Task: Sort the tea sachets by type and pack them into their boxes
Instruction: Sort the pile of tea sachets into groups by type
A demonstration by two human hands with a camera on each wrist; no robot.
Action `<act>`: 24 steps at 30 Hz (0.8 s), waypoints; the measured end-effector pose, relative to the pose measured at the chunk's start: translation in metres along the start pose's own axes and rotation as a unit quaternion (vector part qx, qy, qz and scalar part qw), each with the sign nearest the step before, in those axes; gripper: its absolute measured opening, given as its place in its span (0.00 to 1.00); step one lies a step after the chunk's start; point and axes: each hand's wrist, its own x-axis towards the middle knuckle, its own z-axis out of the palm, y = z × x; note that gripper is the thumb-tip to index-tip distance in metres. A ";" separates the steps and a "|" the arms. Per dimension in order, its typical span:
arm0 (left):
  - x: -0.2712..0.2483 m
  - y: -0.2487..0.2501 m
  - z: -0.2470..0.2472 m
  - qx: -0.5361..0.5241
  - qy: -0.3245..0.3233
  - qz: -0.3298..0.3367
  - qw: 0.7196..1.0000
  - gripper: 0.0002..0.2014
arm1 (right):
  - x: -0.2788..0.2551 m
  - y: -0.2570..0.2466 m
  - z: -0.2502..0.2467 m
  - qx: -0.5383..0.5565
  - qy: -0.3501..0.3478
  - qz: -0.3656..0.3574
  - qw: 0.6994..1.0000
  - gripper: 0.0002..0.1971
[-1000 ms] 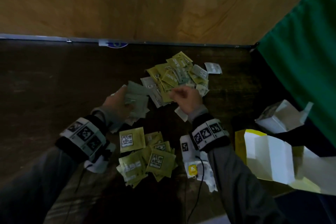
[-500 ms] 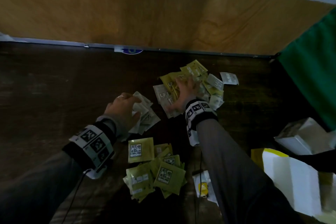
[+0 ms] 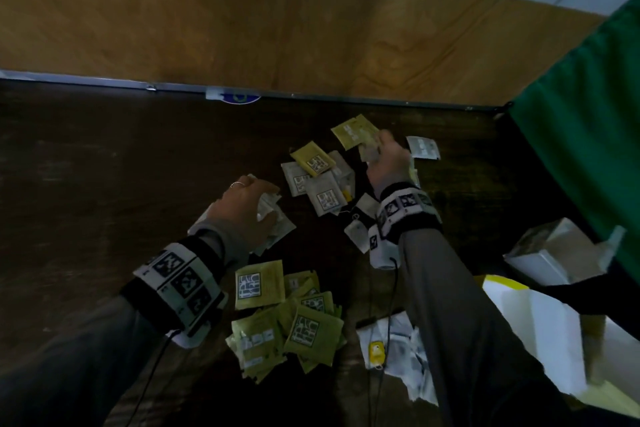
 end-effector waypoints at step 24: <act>-0.023 0.109 0.058 -0.336 -0.064 0.015 0.940 0.48 | -0.172 0.063 -0.037 0.665 -0.089 0.144 0.727 0.24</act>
